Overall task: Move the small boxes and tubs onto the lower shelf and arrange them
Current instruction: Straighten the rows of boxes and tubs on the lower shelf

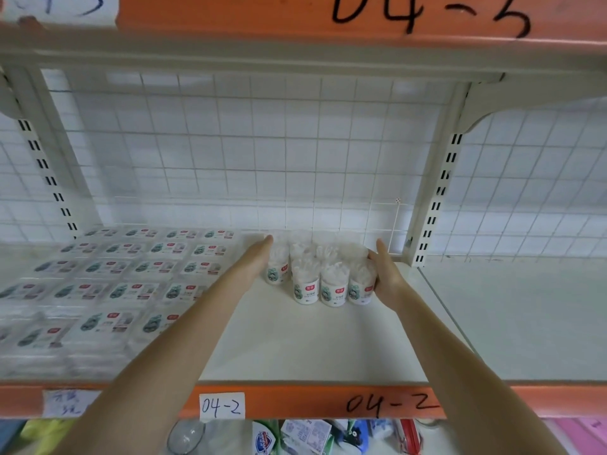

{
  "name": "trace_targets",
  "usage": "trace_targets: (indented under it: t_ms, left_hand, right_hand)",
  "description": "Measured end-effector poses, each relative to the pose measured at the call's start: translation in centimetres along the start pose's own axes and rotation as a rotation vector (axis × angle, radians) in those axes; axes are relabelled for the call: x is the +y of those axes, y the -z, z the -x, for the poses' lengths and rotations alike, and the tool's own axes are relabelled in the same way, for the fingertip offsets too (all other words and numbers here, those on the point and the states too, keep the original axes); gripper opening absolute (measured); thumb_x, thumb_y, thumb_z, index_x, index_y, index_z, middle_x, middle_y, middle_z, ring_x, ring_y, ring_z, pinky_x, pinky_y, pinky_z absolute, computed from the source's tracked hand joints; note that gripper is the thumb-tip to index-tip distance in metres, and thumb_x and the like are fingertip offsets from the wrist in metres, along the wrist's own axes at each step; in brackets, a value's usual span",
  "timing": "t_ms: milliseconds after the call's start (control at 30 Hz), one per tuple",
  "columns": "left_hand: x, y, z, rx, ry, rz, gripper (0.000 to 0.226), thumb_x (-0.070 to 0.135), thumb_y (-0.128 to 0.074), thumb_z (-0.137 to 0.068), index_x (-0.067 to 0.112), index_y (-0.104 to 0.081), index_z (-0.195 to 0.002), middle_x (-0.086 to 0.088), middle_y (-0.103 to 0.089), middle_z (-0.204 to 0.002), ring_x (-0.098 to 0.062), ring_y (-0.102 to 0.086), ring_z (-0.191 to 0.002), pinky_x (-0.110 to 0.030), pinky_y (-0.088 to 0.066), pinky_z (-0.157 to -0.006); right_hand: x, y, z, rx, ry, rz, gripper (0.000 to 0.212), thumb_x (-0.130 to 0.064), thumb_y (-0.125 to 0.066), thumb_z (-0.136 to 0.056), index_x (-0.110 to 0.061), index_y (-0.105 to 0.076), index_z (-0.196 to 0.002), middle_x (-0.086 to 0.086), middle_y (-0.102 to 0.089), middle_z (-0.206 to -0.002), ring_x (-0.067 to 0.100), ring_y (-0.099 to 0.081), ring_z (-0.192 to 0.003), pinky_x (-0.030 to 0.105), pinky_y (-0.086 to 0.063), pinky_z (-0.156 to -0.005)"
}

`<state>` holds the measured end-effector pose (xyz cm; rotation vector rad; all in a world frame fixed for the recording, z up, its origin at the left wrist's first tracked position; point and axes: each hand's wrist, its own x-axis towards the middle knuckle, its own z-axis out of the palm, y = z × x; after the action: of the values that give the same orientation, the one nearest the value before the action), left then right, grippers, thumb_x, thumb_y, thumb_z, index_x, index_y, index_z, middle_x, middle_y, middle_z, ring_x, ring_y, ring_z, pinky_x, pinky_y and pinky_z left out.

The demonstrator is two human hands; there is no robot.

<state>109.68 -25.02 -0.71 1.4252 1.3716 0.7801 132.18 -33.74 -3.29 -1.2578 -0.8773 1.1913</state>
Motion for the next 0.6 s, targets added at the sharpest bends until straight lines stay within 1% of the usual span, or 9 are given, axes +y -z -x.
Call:
trace_targets:
  t_ms: [100,167,233,267,333,400,433,533,600]
  left_hand:
    - [0.1,-0.3,1.3,0.040,-0.184,-0.188,0.053,0.035,-0.030,-0.100,0.010,-0.022,-0.146,-0.005,-0.020,-0.154,-0.021,-0.021,-0.140,-0.031,-0.017,-0.111]
    - [0.2,-0.4,2.6,0.079,-0.451,-0.273,0.049,0.027,-0.041,-0.098,0.009,-0.031,-0.143,-0.005,-0.025,-0.152,-0.017,-0.021,-0.140,-0.024,-0.015,-0.109]
    - [0.3,-0.4,3.4,0.024,-0.672,-0.353,0.040,0.021,-0.054,-0.092,0.008,-0.050,-0.130,-0.007,-0.043,-0.141,-0.018,-0.035,-0.133,-0.018,-0.021,-0.104]
    - [0.3,-0.5,3.6,-0.039,-0.729,-0.428,0.037,0.021,-0.059,-0.089,0.009,-0.056,-0.124,-0.006,-0.050,-0.134,-0.019,-0.042,-0.128,-0.018,-0.025,-0.101]
    - [-0.2,-1.0,3.8,-0.162,-0.756,-0.603,0.037,0.024,-0.064,-0.086,0.011,-0.060,-0.121,-0.004,-0.055,-0.128,-0.018,-0.046,-0.121,-0.019,-0.029,-0.097]
    - [-0.8,-1.5,4.0,-0.179,-0.766,-0.686,0.039,0.021,-0.065,-0.085,0.013,-0.059,-0.122,-0.003,-0.054,-0.128,-0.017,-0.045,-0.121,-0.018,-0.029,-0.096]
    - [-1.0,-1.7,4.0,-0.163,-0.774,-0.692,0.038,0.018,-0.064,-0.085,0.013,-0.059,-0.122,-0.004,-0.054,-0.128,-0.018,-0.045,-0.122,-0.018,-0.029,-0.096]
    - [-1.0,-1.8,4.0,-0.104,-0.794,-0.720,0.035,0.015,-0.060,-0.087,0.015,-0.060,-0.121,-0.005,-0.056,-0.126,-0.021,-0.047,-0.119,-0.021,-0.031,-0.096]
    - [-0.7,-1.7,4.1,-0.091,-0.796,-0.754,0.034,0.016,-0.059,-0.088,0.016,-0.059,-0.121,-0.004,-0.056,-0.126,-0.021,-0.047,-0.118,-0.024,-0.033,-0.096]
  right_hand:
    - [-0.1,-0.3,0.3,0.043,-0.010,0.028,0.063,-0.056,-0.020,-0.095,-0.013,-0.046,-0.132,0.007,-0.052,-0.133,0.025,-0.049,-0.123,0.039,-0.034,-0.105]
    - [-0.2,-0.4,0.7,0.203,0.057,0.102,0.057,-0.050,-0.030,-0.096,-0.015,-0.035,-0.141,0.004,-0.040,-0.143,0.022,-0.036,-0.132,0.035,-0.027,-0.107]
    - [-0.7,-0.4,1.5,0.313,0.306,0.282,0.045,-0.038,-0.047,-0.094,-0.019,-0.044,-0.135,-0.001,-0.044,-0.139,0.014,-0.039,-0.128,0.024,-0.030,-0.101]
    - [-0.9,-0.5,2.1,0.284,0.455,0.405,0.041,-0.034,-0.056,-0.091,-0.019,-0.052,-0.128,-0.005,-0.050,-0.131,0.006,-0.043,-0.121,0.017,-0.031,-0.096]
    - [-0.9,-0.9,3.1,0.124,0.669,0.721,0.038,-0.035,-0.066,-0.080,-0.018,-0.062,-0.113,-0.013,-0.058,-0.112,-0.007,-0.046,-0.106,0.007,-0.029,-0.089]
    - [0.0,-1.2,2.7,-0.010,0.820,1.033,0.042,-0.037,-0.069,-0.071,-0.016,-0.066,-0.107,-0.008,-0.064,-0.107,0.002,-0.049,-0.104,0.011,-0.024,-0.094]
    - [0.4,-1.3,2.4,-0.036,0.861,1.119,0.041,-0.033,-0.071,-0.070,-0.015,-0.066,-0.106,-0.004,-0.065,-0.107,0.008,-0.051,-0.105,0.013,-0.021,-0.096]
    - [1.0,-1.6,2.3,-0.006,0.847,1.138,0.035,-0.016,-0.073,-0.072,-0.013,-0.065,-0.106,-0.002,-0.065,-0.110,0.018,-0.056,-0.108,0.025,-0.021,-0.103]
    - [1.0,-1.6,2.2,0.016,0.845,1.180,0.034,-0.015,-0.073,-0.074,-0.015,-0.064,-0.107,-0.004,-0.065,-0.111,0.017,-0.055,-0.109,0.033,-0.019,-0.108]
